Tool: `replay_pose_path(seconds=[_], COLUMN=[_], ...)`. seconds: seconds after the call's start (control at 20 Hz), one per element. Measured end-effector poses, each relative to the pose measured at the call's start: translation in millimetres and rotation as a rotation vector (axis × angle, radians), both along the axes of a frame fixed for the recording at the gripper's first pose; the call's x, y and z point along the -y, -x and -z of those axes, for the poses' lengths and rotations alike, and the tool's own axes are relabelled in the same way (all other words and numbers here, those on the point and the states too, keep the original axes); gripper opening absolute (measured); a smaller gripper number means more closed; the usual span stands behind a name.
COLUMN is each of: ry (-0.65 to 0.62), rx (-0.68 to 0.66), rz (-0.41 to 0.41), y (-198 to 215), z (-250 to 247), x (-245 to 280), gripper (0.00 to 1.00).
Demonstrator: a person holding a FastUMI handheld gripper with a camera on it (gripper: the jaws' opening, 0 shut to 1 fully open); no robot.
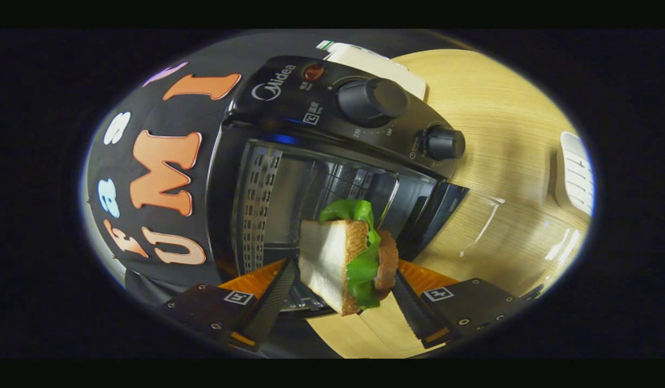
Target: Open the toaster oven, put the food inside, and close the toaster oven door.
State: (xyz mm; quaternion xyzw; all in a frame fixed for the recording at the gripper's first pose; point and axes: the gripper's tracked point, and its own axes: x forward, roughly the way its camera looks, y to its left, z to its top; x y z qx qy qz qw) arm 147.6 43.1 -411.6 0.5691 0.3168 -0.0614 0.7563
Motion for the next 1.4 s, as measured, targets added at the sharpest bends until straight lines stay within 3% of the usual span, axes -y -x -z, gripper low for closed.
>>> replay_pose_path(seconds=[0.3,0.95,1.4], ry=[0.006,0.532,0.916], rx=[0.017,0.051,-0.010], rz=[-0.015,-0.289,-0.545], y=[39,165,211], z=[-7,-15,19], x=[4,28,23], gripper=[0.98,0.98,0.99])
